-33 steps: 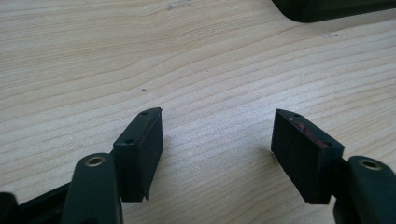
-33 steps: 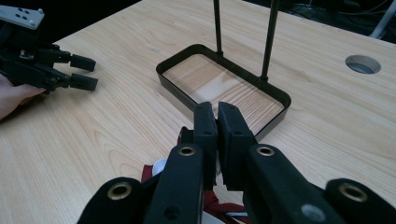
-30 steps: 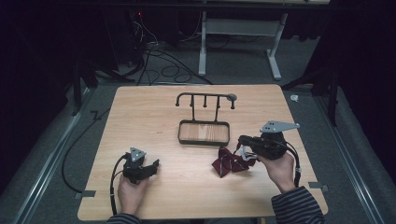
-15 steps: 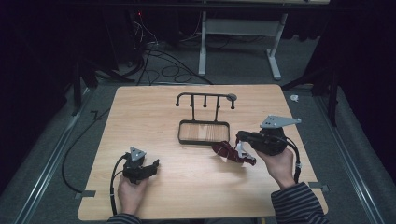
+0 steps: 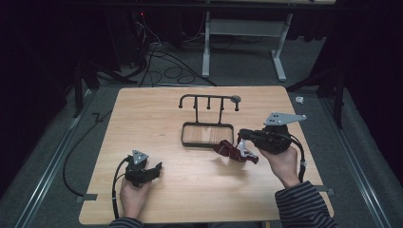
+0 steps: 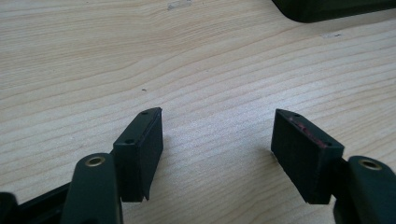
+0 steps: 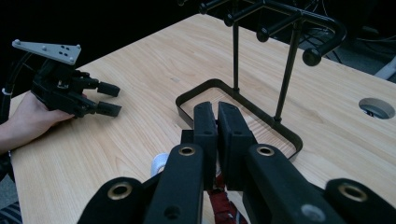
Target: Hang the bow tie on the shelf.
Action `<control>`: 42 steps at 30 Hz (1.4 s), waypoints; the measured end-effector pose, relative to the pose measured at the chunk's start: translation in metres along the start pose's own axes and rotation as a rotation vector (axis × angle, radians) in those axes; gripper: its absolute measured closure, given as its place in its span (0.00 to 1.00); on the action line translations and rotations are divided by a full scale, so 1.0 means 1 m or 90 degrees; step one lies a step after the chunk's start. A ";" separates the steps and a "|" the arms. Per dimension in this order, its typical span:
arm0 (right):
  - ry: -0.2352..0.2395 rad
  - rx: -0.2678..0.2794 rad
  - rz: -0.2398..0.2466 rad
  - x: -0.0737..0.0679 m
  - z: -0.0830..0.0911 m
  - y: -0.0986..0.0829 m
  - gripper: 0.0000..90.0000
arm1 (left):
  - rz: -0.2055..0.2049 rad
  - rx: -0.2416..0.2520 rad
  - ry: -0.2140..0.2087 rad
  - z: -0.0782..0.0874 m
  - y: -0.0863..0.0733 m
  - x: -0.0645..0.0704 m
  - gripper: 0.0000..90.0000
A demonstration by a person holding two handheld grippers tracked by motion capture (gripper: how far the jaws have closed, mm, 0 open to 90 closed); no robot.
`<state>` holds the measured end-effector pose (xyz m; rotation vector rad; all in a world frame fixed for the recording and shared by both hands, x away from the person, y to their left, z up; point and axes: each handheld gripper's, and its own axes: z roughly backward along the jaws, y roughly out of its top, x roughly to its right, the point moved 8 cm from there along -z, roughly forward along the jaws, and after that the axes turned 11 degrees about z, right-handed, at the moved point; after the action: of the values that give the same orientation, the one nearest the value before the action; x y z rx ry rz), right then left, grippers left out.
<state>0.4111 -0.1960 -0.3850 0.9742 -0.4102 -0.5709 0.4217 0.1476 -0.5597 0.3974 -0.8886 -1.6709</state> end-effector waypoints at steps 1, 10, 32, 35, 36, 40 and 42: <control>0.002 0.003 -0.001 0.000 0.000 0.001 0.98 | 0.000 0.000 0.000 0.000 0.000 0.000 0.38; 0.010 0.009 0.009 0.000 -0.004 0.011 0.98 | 0.000 0.000 0.000 0.000 0.000 0.000 0.38; 0.031 0.018 0.010 0.006 -0.019 0.034 0.98 | -0.001 -0.002 -0.001 0.000 0.000 0.000 0.38; 0.034 0.017 0.010 0.008 -0.022 0.037 0.98 | 0.001 0.000 -0.001 0.000 0.000 0.000 0.38; 0.035 0.018 0.011 0.008 -0.023 0.038 0.98 | 0.001 0.000 -0.001 0.000 0.000 0.000 0.38; 0.039 0.019 0.010 0.010 -0.027 0.043 0.98 | 0.000 0.000 -0.001 0.000 0.000 0.000 0.38; 0.040 0.018 0.011 0.011 -0.029 0.045 0.98 | 0.001 0.000 -0.001 0.000 0.000 0.000 0.38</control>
<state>0.4479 -0.1646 -0.3596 1.0116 -0.3712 -0.5188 0.4217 0.1476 -0.5597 0.3960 -0.8895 -1.6704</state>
